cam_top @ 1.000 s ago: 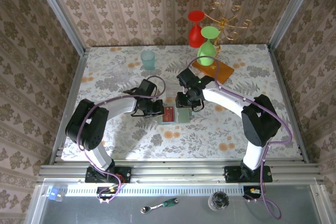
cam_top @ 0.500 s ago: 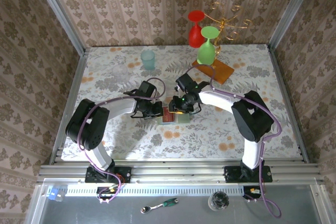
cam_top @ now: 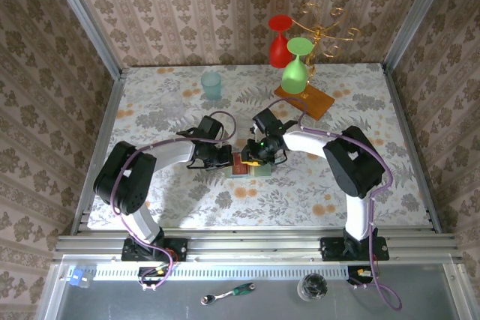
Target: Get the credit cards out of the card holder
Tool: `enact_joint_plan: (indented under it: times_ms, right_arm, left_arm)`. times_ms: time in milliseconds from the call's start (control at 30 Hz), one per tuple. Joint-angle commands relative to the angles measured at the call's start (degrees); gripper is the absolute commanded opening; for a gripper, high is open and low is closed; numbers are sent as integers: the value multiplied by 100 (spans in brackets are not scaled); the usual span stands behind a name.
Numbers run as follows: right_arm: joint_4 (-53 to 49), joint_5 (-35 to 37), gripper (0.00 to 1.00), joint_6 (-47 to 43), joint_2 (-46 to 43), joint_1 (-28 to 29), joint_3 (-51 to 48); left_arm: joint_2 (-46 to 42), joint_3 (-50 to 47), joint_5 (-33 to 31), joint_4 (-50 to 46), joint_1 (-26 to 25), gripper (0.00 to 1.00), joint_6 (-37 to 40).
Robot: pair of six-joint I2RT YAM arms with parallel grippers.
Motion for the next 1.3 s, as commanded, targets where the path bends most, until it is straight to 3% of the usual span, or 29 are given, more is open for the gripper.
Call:
enact_joint_plan:
  times_ms: [0, 367, 600, 1267]
  right_arm:
    - [122, -191, 26, 56, 87, -40, -60]
    - [100, -156, 18, 56, 204, -75, -87]
    - [-212, 230, 27, -49, 115, -81, -71]
    - [-517, 424, 28, -182, -377, -86, 27]
  left_arm:
    - [-6, -176, -156, -178, 42, 5, 48]
    - [-23, -208, -149, -177, 44, 5, 29]
    - [-76, -210, -152, -200, 52, 5, 29]
    - [-160, -170, -121, -174, 70, 5, -6]
